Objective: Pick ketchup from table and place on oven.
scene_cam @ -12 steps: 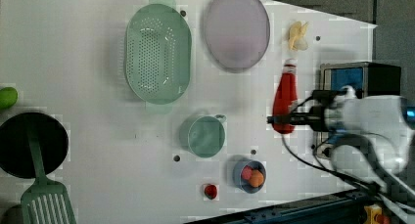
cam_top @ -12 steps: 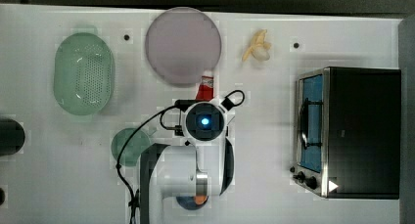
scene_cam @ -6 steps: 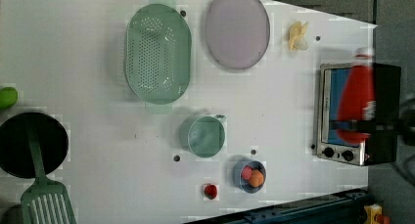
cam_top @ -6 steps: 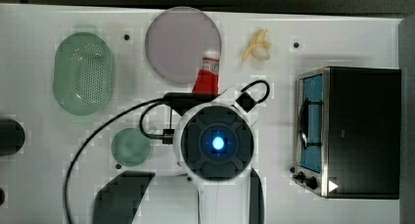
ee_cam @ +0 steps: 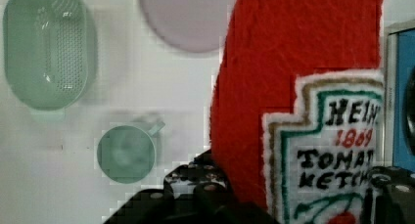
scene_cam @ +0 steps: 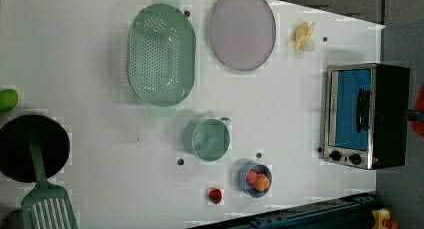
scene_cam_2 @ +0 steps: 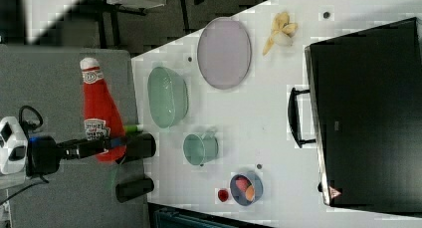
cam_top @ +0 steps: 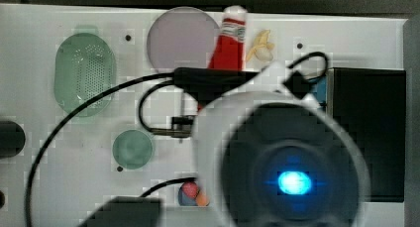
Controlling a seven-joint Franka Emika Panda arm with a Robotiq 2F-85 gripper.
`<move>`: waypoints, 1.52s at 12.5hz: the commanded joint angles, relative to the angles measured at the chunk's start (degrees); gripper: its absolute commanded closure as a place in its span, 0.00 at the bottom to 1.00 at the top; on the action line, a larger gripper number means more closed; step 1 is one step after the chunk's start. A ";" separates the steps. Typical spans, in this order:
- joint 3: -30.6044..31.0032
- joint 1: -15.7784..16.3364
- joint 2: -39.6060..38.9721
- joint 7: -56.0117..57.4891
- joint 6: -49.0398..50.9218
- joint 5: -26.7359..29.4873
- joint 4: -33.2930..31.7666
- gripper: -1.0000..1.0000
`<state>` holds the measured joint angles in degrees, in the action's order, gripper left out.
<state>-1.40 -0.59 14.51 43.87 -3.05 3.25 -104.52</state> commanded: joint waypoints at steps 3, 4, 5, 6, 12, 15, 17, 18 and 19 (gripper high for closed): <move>-10.85 -2.49 -8.24 0.02 1.63 0.56 4.04 0.38; -13.16 -2.64 -9.89 0.14 0.13 0.56 4.56 0.38; -15.50 -2.84 -11.68 0.72 -1.93 0.51 5.03 0.38; -17.82 -3.09 -13.57 1.64 -4.78 0.40 5.51 0.38; -30.73 -4.58 -25.33 9.09 -15.33 0.79 7.16 0.38; -34.12 -5.89 -30.32 9.13 -16.13 0.84 8.26 0.38; -34.36 -7.04 -32.56 9.17 -17.27 1.17 8.27 0.38; -34.34 -7.59 -33.39 9.24 -18.17 1.59 8.28 0.38; -34.33 -7.86 -33.91 9.40 -18.53 2.32 8.28 0.38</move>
<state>-34.91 -8.97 -20.81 51.84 -20.83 4.28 -99.15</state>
